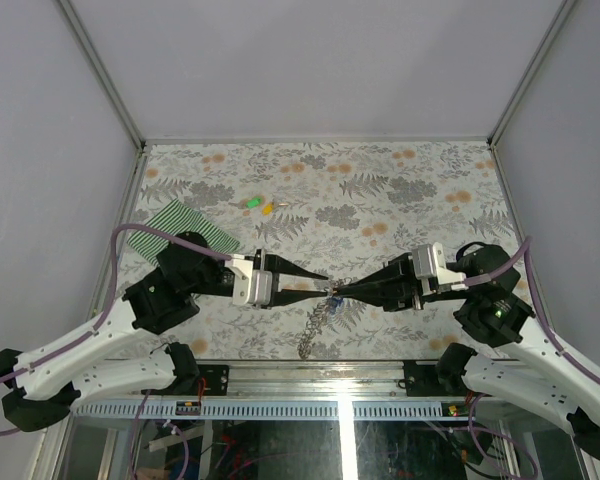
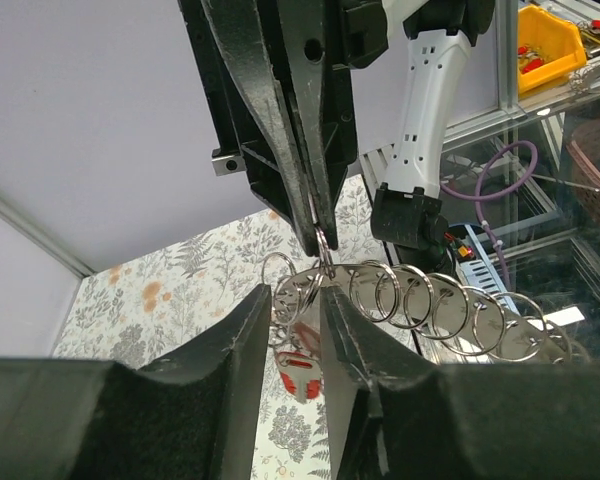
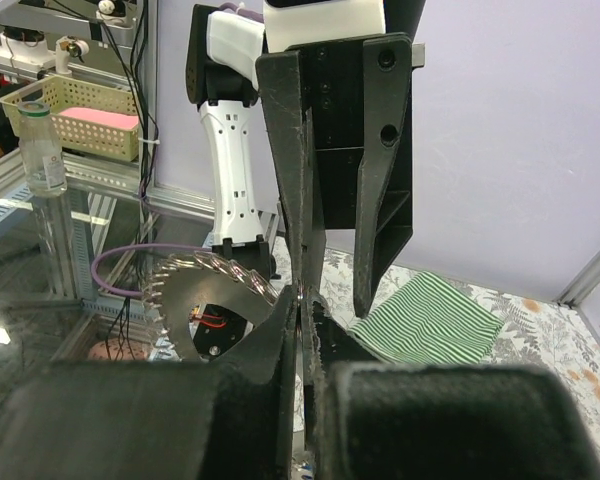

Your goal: Put the keys on the keyring

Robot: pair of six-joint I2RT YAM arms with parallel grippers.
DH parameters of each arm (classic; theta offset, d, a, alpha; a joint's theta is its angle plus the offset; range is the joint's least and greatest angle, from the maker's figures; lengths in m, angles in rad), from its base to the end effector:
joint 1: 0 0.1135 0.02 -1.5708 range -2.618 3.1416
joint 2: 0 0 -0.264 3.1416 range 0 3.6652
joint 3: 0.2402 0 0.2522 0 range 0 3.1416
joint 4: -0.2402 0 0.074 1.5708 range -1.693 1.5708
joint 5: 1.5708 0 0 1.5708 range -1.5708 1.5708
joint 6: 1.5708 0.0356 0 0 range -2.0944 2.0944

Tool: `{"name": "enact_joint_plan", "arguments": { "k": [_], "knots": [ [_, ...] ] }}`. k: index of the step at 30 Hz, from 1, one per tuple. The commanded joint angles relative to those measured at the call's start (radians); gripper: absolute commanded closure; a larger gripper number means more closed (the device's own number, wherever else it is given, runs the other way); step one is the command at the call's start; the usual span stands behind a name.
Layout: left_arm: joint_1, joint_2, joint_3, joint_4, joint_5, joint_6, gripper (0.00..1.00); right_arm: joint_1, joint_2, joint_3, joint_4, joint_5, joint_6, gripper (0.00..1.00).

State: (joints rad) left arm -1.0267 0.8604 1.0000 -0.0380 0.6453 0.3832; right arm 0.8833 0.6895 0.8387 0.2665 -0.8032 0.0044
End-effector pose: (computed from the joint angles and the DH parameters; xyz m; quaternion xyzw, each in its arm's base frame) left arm 0.0769 -0.1685 0.4175 0.5912 0.3317 -0.4242 0.6005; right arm 0.0690 0.1244 0.4171 -0.5102 0.3155 0.5239 0.6048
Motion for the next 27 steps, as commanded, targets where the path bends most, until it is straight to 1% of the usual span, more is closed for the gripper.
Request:
{"name": "enact_joint_plan", "arguments": {
  "k": [1,4,6,11,17,20,27],
  "knots": [
    [0.0,0.005,0.037,0.027,0.046,0.024,0.73,0.0,-0.006,0.055,0.08,-0.005,0.012,1.0],
    [0.0,0.009,0.042,0.019,0.055,0.026,0.76,0.0,-0.005,0.054,0.08,-0.004,0.011,1.0],
    [-0.001,0.009,0.044,0.015,0.055,0.026,0.79,0.0,-0.005,0.054,0.078,-0.003,0.006,1.0],
    [0.001,0.018,0.056,0.001,0.031,0.009,0.99,-0.001,-0.002,0.049,0.073,0.006,-0.004,1.0],
    [0.0,0.027,0.066,-0.001,-0.069,-0.093,1.0,0.0,-0.005,0.055,0.058,0.019,-0.031,1.0],
    [0.001,0.039,0.079,-0.011,-0.136,-0.163,1.0,0.0,-0.01,0.06,0.036,0.036,-0.062,1.0],
    [0.001,0.061,0.091,-0.018,-0.226,-0.3,1.0,-0.001,-0.024,0.072,-0.042,0.078,-0.152,1.0]
  ]
}}
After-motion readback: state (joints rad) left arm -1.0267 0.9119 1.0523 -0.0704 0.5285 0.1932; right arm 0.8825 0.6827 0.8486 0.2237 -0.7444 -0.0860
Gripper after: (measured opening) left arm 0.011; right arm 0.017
